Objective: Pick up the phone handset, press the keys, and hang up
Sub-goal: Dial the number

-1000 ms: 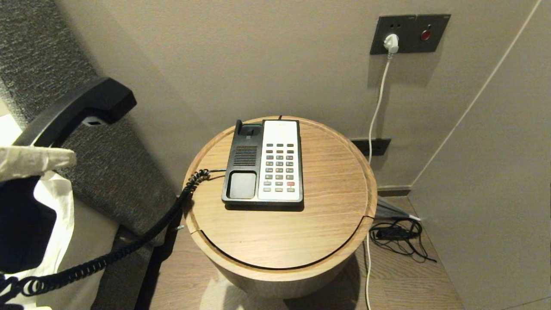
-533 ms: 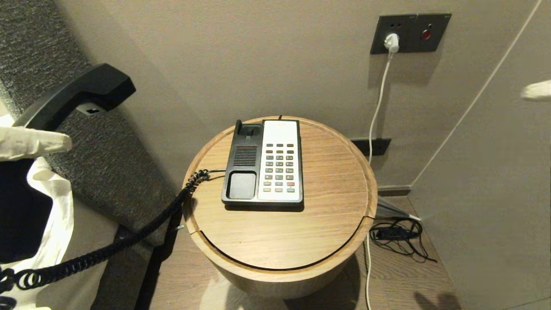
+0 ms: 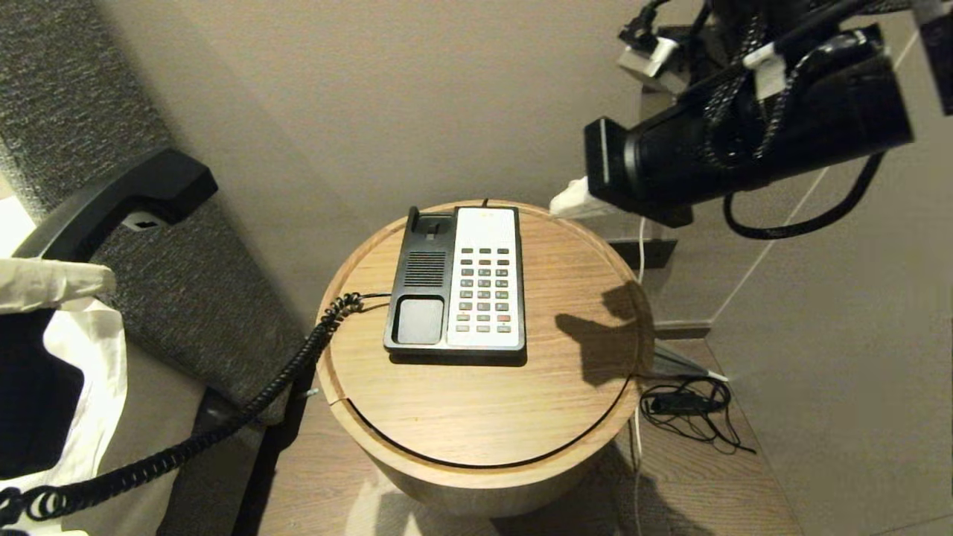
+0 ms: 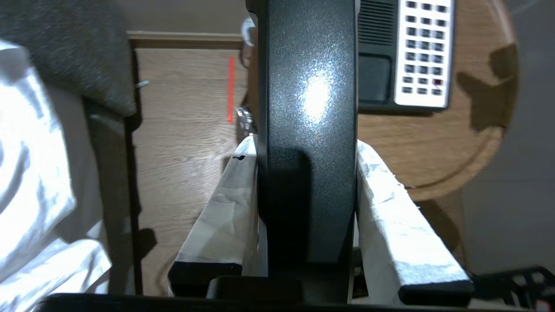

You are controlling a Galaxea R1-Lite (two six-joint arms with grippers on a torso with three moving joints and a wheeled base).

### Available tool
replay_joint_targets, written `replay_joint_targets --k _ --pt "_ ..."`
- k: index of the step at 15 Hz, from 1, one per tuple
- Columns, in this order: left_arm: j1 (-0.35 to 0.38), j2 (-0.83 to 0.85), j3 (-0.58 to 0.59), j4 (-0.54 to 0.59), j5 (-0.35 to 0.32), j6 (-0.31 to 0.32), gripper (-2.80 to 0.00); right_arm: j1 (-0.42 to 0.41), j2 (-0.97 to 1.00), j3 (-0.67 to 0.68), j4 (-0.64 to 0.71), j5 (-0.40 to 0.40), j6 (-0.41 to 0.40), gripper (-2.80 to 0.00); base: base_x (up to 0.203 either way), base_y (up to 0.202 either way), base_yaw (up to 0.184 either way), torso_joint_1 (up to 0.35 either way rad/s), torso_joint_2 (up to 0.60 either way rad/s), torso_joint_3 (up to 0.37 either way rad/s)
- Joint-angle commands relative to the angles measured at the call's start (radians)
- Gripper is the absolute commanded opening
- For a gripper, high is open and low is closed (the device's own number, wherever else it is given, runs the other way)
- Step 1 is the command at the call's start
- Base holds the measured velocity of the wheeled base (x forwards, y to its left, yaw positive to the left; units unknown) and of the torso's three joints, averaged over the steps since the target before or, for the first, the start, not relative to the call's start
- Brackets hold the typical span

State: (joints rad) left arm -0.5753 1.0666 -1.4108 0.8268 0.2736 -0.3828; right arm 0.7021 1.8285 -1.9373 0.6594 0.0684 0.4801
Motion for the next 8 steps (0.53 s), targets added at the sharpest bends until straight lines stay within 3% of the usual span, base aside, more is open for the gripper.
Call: replay_joint_targets --k 1,8 --pt "0.025 -0.014 0.007 0.003 0.001 -0.004 -2.8 0.055 0.096 -0.004 -0.012 -0.058 0.007 -2.8 0.0 0.0 0.0 0.0 0.0 0.0" --pt "0.027 -0.034 0.054 -0.003 0.005 0.0 -2.8 0.066 0.203 -0.005 -0.121 -0.102 -0.021 -2.8 0.0 0.0 0.0 0.0 0.0 0.0"
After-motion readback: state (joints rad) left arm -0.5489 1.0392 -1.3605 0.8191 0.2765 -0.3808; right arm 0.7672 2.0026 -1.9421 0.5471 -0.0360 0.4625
